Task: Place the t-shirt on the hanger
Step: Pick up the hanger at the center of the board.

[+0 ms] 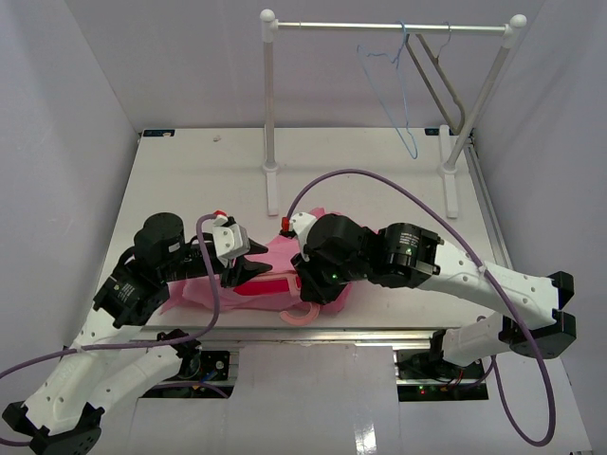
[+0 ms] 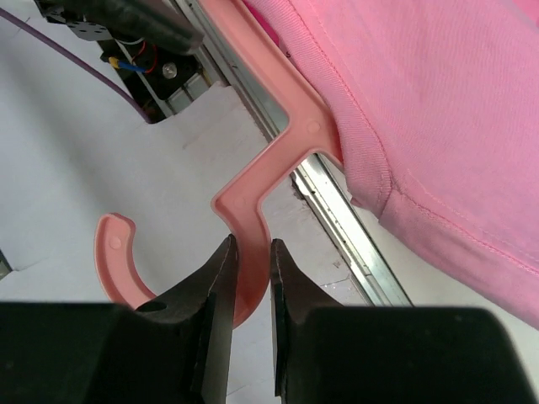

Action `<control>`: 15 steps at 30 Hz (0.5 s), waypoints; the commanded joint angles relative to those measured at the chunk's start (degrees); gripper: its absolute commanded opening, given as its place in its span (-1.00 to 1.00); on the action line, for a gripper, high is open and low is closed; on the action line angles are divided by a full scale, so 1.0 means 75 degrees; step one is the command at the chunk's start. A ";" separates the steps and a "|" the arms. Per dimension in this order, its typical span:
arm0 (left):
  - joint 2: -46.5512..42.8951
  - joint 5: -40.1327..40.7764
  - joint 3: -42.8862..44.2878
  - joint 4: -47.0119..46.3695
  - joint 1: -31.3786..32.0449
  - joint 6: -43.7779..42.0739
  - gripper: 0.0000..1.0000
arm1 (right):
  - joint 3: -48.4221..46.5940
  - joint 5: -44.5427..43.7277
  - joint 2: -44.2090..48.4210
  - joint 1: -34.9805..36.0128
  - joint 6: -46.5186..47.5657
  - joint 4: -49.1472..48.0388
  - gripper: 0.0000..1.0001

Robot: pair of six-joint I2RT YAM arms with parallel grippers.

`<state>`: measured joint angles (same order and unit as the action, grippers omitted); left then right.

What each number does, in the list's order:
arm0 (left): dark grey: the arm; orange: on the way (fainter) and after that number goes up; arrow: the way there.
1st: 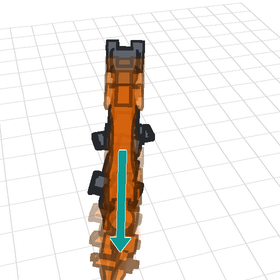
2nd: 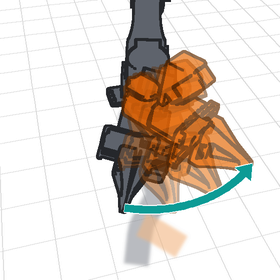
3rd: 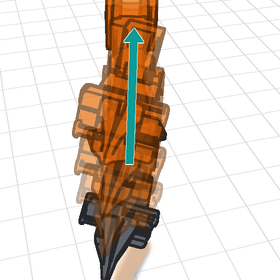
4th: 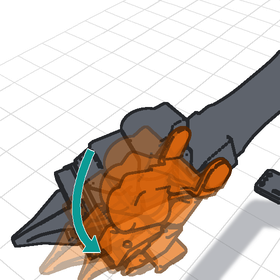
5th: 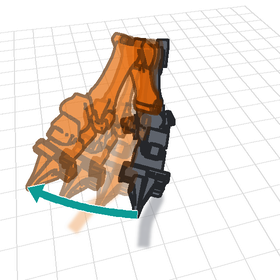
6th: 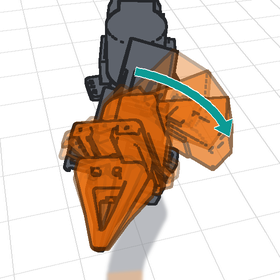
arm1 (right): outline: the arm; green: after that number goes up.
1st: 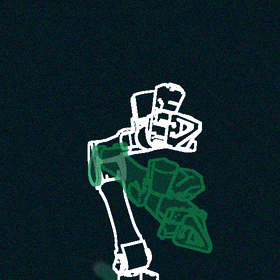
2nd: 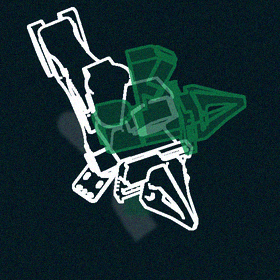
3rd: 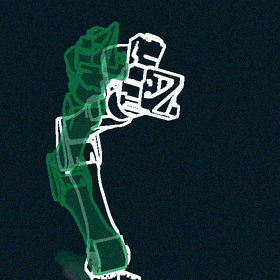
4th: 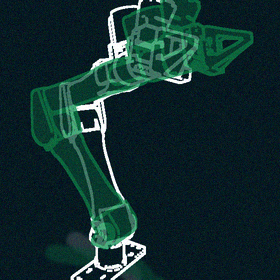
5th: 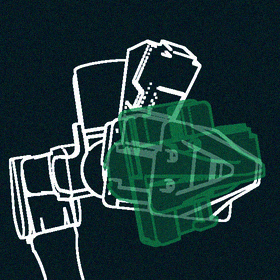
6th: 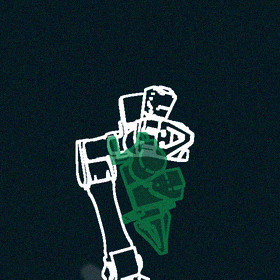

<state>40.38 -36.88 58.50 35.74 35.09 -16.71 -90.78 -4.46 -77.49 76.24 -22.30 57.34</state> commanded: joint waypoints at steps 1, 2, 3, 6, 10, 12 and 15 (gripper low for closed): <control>-0.0070 -0.0660 -0.0106 0.0122 0.0084 -0.0735 -0.03 | -0.0367 0.1276 0.0272 -0.0409 0.0313 -0.0320 -0.85; -0.0081 -0.0624 -0.0129 0.0128 0.0103 -0.0795 -0.03 | -0.0395 0.1447 0.0295 -0.0542 0.0319 -0.0343 -0.84; -0.0090 -0.0583 -0.0131 0.0149 0.0127 -0.0858 -0.03 | -0.0419 0.1635 0.0301 -0.0717 0.0349 -0.0337 -0.84; -0.0047 -0.0608 -0.0124 0.0252 0.0191 -0.1100 -0.01 | -0.0401 0.2227 0.0322 -0.1255 0.0436 -0.0345 -0.85; 0.0189 -0.0657 -0.0120 0.0422 0.0328 -0.1372 0.01 | -0.0392 0.2717 0.0379 -0.1679 0.0477 -0.0410 -0.85; 0.0284 -0.0602 -0.0166 0.0461 0.0439 -0.1513 0.01 | -0.0392 0.2923 0.0387 -0.1853 0.0469 -0.0458 -0.85; 0.0385 -0.0151 -0.0228 0.0472 0.0575 -0.1699 0.03 | -0.0401 0.3124 0.0373 -0.2174 0.0508 -0.0439 -0.85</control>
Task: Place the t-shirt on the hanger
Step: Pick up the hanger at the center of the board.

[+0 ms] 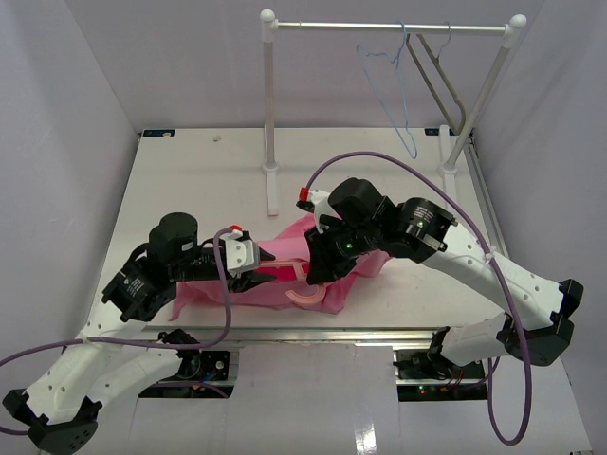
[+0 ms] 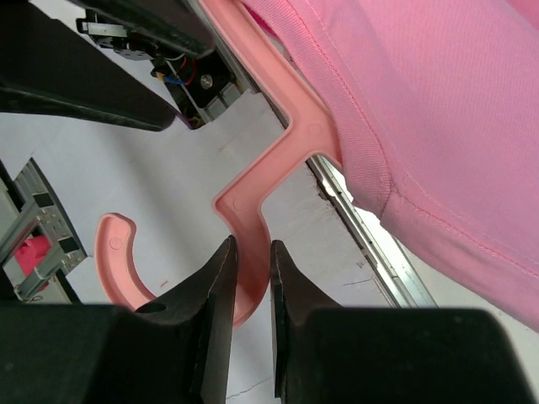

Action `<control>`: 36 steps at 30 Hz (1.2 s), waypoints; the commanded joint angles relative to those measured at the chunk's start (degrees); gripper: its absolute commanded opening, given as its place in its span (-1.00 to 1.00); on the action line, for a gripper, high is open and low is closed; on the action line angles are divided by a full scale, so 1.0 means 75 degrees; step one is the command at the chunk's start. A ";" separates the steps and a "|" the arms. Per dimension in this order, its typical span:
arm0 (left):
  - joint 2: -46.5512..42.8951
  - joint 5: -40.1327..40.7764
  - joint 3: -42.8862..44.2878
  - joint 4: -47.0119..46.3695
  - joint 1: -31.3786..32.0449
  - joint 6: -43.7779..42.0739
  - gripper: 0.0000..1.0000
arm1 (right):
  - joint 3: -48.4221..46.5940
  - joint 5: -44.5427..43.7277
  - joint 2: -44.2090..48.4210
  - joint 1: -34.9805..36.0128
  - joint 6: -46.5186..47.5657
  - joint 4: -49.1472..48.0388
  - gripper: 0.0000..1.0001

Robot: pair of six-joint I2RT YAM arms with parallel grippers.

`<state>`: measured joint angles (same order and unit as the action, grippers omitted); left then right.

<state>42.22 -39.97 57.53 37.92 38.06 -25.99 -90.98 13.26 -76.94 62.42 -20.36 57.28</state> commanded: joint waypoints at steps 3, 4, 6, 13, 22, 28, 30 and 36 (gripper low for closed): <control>0.0460 0.1041 -0.0133 0.0138 0.0400 -0.0604 0.04 | -0.0373 0.1040 0.0260 -0.0473 0.0328 -0.0462 -0.85; 0.0587 0.1258 -0.0148 0.0121 0.0469 -0.0649 0.04 | -0.0369 0.1061 0.0252 -0.0485 0.0349 -0.0479 -0.85; 0.0759 0.1503 -0.0166 0.0036 0.0526 -0.0681 0.03 | -0.0299 0.1142 0.0269 -0.0506 0.0371 -0.0545 -0.85; 0.0870 0.2187 -0.0506 -0.0866 0.0598 -0.0718 -0.19 | -0.0020 0.1341 0.0345 -0.0519 0.0336 -0.0843 -0.85; 0.0632 0.1602 -0.0643 -0.1185 0.0609 -0.0506 -1.00 | 0.0064 0.1337 0.0392 -0.0647 0.0423 -0.0996 -0.79; 0.0773 0.1268 -0.0261 -0.1059 0.0598 0.0408 -1.00 | -0.0351 -0.1495 0.0750 -0.0660 0.0996 -0.0764 0.18; 0.0866 0.1121 -0.0155 -0.1016 0.0607 0.0754 -1.00 | -0.0395 -0.2733 0.0940 -0.0669 0.1343 -0.0884 0.26; 0.0849 0.0312 0.0018 -0.1036 0.0597 0.1902 -1.00 | 0.0777 -0.2703 0.2280 -0.0659 0.3359 -0.2374 0.34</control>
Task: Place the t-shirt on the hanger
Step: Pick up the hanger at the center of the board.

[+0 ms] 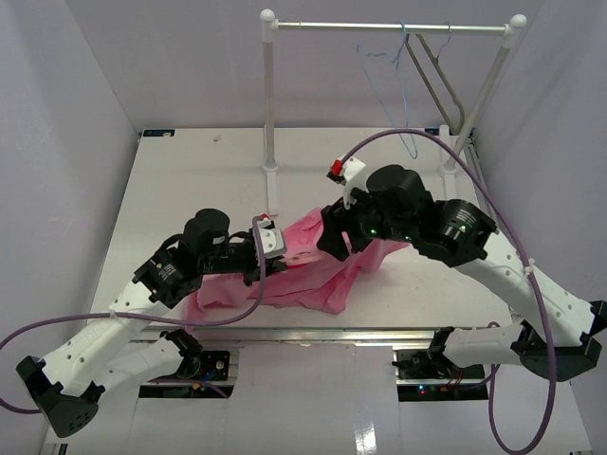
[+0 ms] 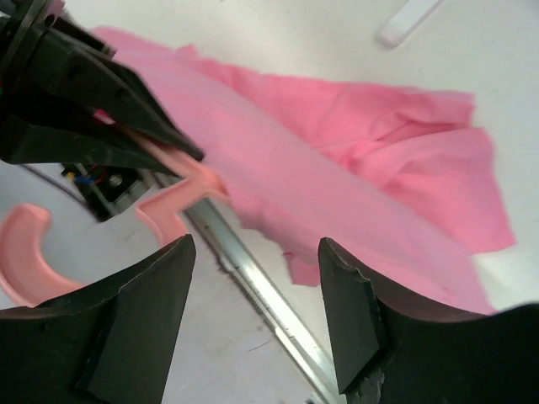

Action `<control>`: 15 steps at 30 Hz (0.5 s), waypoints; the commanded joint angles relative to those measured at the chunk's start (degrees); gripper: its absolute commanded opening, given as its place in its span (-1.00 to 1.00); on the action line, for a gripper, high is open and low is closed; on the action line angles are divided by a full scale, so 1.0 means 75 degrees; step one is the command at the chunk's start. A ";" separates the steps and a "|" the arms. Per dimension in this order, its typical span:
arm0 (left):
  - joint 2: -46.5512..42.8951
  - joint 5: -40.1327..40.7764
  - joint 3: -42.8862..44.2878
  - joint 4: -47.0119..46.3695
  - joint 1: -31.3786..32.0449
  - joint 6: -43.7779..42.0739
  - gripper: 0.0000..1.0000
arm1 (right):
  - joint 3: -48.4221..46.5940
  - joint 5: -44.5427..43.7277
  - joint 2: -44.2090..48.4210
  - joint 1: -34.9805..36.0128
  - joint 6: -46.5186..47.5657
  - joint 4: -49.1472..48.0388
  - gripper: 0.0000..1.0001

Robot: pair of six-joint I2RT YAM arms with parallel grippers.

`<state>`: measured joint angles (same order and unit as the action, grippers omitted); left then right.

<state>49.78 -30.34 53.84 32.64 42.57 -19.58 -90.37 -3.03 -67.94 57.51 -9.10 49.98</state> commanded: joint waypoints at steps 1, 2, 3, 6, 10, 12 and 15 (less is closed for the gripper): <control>-0.0193 -0.1056 0.0550 -0.0338 0.0002 0.1224 -1.00 | 0.1014 -0.0437 0.1389 -0.0004 0.2176 -0.1691 0.34; -0.0227 -0.1140 0.0589 -0.0343 0.0006 0.1400 -1.00 | 0.1332 -0.0344 0.1697 -0.0004 0.2495 -0.1980 0.34; -0.0260 -0.1266 0.0635 -0.0350 0.0008 0.1584 -1.00 | 0.1566 -0.0022 0.2005 -0.0007 0.2748 -0.2212 0.34; -0.0321 -0.1687 0.0807 -0.0376 0.0008 0.2092 -1.00 | 0.2085 0.1261 0.2765 -0.0016 0.3261 -0.2848 0.35; -0.0309 -0.1578 0.1001 -0.0339 0.0008 0.2334 -1.00 | 0.1747 0.2112 0.2556 -0.0007 0.3209 -0.2582 0.34; -0.0363 -0.1525 0.0958 -0.0313 0.0008 0.2307 -1.00 | 0.1325 0.2044 0.2277 -0.0013 0.3136 -0.2155 0.33; -0.0455 -0.1510 0.0890 -0.0268 0.0008 0.2247 -1.00 | 0.1401 0.1846 0.2069 -0.0004 0.3088 -0.1848 0.31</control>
<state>48.22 -39.89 59.00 32.12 42.54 -4.21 -78.61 9.10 -49.55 57.39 12.61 34.85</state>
